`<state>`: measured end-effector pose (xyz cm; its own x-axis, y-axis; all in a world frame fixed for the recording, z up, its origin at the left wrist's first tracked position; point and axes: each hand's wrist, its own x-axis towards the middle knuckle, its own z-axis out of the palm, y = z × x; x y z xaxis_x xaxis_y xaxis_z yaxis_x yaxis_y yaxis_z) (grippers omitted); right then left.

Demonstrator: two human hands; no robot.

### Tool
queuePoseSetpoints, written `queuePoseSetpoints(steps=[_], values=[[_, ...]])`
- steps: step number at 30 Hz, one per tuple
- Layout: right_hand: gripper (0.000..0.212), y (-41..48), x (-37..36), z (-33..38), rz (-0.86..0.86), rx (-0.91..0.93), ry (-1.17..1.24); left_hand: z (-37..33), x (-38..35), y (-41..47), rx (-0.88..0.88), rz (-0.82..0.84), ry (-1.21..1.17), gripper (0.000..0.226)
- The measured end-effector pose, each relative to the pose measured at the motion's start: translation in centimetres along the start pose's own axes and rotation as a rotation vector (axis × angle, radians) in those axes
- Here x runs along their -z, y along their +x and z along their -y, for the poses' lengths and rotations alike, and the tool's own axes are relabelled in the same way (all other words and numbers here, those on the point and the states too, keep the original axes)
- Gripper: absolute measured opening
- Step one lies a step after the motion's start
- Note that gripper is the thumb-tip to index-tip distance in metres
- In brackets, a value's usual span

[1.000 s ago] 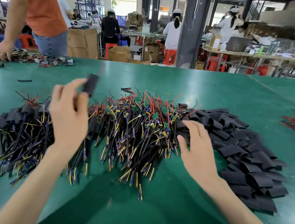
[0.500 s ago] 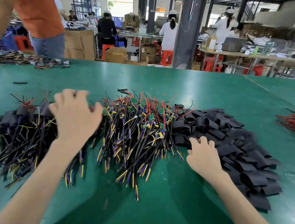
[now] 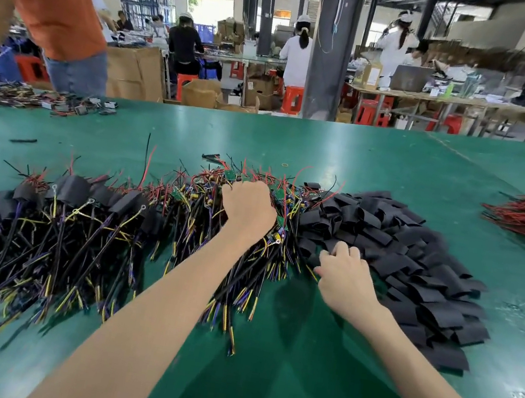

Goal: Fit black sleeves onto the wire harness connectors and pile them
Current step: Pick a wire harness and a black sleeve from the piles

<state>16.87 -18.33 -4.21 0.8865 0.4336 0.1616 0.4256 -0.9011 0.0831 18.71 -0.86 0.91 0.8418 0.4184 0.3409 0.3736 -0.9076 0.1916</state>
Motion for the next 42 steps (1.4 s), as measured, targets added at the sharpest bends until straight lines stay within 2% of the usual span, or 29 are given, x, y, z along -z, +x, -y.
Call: queuePoseSetpoints(steps=[4, 6, 9, 11, 13, 16, 18, 21, 24, 26, 30, 37, 42], values=[[0.026, -0.2, 0.1, 0.1, 0.009, -0.020, -0.012, -0.2, 2.4, 0.6, 0.079, -0.010, -0.235, 0.024], [0.028, -0.4, 0.1, 0.1, -0.009, -0.019, -0.039, -0.2, 4.6, 0.9, 0.133, -0.007, -0.524, 0.026], [0.027, -0.4, 0.0, 0.3, -0.051, -0.072, -0.025, -0.2, 9.1, 0.8, 0.139, -0.044, -1.060, 0.018], [0.028, -0.4, -0.1, 0.3, -0.075, -0.095, 0.001, 0.1, 12.3, 0.4, 0.048, -0.163, -1.192, 0.026], [0.032, -0.4, -0.1, 0.2, -0.112, -0.108, 0.022, 0.9, 15.1, 0.0, -0.100, -0.317, -1.101, 0.032], [0.031, -0.4, 0.2, 0.2, -0.186, -0.111, 0.071, 2.8, 17.1, -1.1, -0.306, -0.543, -0.656, 0.029], [0.030, -0.4, 0.3, 0.4, -0.240, -0.066, 0.121, 4.2, 16.4, -2.4, -0.385, -0.576, -0.417, 0.024], [0.036, -0.4, 0.4, 0.9, -0.286, -0.011, 0.166, 6.1, 12.6, -4.6, -0.429, -0.482, -0.214, 0.019], [0.039, -0.1, 0.1, 1.2, -0.267, 0.051, 0.154, 8.3, 7.9, -6.5, -0.403, -0.347, -0.180, 0.017], [0.039, 0.0, 0.0, 1.4, -0.254, 0.072, 0.209, 9.2, 5.7, -7.4, -0.389, -0.318, -0.162, 0.015], [0.038, -0.3, 0.4, 1.8, -0.255, 0.095, 0.329, 9.3, 3.9, -8.0, -0.420, -0.336, -0.112, 0.008], [0.035, -0.5, 0.6, 1.8, -0.281, 0.155, 0.429, 9.5, 3.6, -8.9, -0.428, -0.371, -0.158, 0.021], [0.031, -0.4, 0.5, 1.8, -0.287, 0.123, 0.496, 9.5, 3.9, -9.2, -0.413, -0.365, -0.207, 0.033]])
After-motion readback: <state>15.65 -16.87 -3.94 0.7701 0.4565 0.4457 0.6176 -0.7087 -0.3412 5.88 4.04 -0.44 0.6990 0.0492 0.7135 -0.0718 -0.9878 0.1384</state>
